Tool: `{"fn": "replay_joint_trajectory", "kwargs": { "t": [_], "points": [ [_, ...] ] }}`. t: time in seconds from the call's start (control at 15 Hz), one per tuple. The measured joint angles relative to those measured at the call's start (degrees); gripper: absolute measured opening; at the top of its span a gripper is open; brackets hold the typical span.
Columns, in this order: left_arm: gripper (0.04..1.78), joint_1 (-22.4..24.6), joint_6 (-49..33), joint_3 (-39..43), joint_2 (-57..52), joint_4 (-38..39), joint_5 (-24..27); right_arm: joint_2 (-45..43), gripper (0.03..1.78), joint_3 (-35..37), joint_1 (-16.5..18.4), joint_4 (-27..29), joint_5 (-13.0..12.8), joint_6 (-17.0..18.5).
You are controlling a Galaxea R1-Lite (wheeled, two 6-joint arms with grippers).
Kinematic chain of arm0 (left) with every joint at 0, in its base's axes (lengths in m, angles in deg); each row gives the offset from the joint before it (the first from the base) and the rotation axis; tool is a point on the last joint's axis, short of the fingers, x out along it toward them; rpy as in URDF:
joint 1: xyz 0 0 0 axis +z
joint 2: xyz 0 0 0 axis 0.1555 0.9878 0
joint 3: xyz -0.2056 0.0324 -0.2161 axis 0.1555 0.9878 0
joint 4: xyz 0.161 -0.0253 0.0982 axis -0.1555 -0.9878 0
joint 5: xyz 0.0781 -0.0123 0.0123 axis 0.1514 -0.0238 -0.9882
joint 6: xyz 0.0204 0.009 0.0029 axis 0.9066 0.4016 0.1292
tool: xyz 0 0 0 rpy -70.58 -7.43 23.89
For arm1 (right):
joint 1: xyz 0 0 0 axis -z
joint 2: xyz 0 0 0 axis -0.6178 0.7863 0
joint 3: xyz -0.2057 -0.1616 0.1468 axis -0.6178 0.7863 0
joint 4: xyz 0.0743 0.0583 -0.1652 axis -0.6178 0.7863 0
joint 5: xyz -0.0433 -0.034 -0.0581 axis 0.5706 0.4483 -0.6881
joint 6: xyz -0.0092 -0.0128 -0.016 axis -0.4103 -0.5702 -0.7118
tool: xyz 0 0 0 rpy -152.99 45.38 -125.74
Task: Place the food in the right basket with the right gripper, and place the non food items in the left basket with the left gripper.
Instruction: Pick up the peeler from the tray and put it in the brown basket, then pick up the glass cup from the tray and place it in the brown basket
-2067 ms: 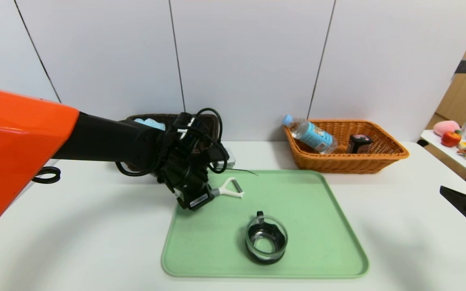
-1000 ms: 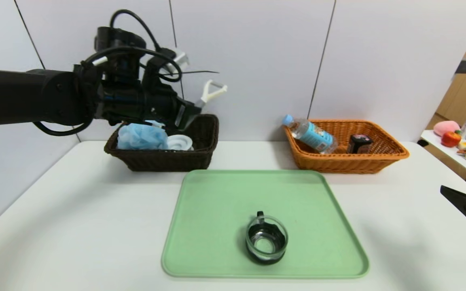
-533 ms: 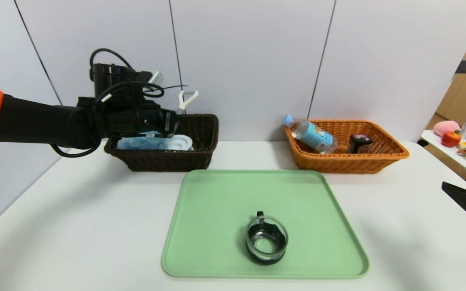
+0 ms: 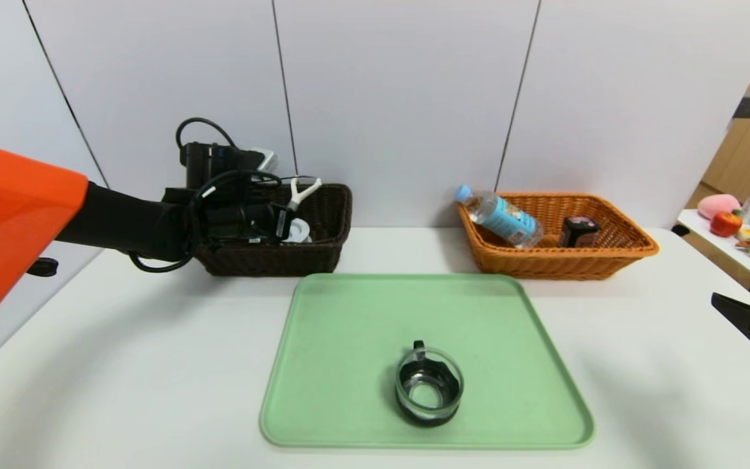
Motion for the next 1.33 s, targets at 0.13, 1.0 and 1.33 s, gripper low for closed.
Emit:
{"fn": "replay_joint_trajectory", "kwargs": {
  "t": [0.13,1.0,1.33],
  "points": [
    [0.69,0.02,0.06,-0.4,0.41,0.11,-0.88,0.11,1.7,0.0,0.0,0.0,0.05,-0.02],
    [1.51,-5.55,-10.0,18.81,-7.53,32.2,7.01,0.22,1.7,-0.33,0.0,0.11,0.07,-0.09],
    [1.61,-9.16,-10.54,44.68,-15.69,49.29,20.78,-0.1,1.7,0.16,0.0,0.16,0.0,-0.02]
  ]
}}
